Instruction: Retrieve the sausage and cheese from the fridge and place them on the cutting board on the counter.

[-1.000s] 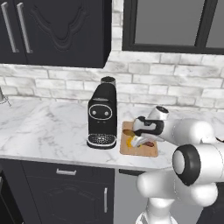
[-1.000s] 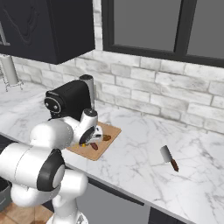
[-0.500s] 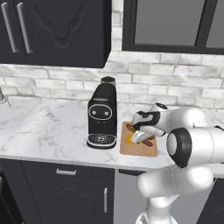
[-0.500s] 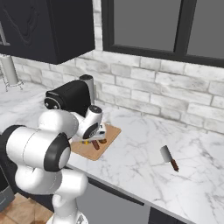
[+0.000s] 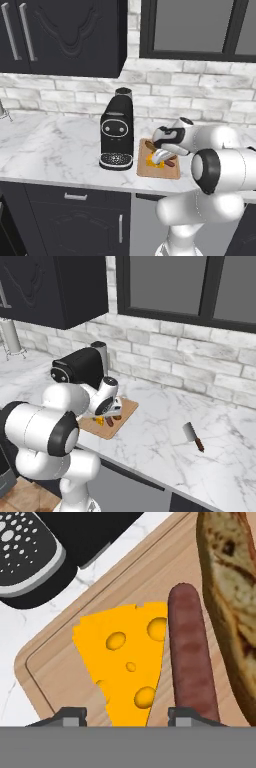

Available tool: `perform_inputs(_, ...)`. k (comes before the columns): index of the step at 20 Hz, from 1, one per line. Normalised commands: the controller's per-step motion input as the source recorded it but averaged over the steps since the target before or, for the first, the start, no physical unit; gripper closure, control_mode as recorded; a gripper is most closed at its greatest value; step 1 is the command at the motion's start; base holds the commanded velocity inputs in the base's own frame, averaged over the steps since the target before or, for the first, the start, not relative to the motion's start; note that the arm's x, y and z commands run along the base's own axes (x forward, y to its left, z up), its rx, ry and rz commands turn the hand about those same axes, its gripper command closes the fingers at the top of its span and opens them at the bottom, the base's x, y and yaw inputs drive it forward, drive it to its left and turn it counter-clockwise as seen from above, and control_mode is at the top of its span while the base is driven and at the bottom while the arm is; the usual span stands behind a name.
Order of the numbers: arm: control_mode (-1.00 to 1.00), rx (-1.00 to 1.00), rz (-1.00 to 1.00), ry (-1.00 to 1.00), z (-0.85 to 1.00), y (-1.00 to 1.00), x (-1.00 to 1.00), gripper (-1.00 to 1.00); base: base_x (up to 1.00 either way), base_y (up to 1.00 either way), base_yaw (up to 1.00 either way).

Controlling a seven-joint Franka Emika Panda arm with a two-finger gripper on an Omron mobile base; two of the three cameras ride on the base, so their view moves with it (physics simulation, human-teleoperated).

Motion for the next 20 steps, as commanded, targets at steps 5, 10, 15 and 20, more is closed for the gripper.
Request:
perform_inputs(5, -1.0, 0.03, 0.0, 0.0, 0.2, 0.03, -0.16, -1.0, 0.0, 0.0, 0.0)
perform_inputs(10, -1.0, 0.03, -0.03, 0.0, 0.4, 0.07, -0.12, -1.0, 0.0, 0.0, 0.0)
perform_inputs(15, -1.0, 0.0, -0.11, -0.01, 0.36, 0.01, -0.38, -1.0, 0.0, 0.0, 0.0)
perform_inputs(20, -1.0, 0.0, -0.16, -0.11, 0.19, -0.01, -0.67, -1.0, 0.0, 0.0, 0.0)
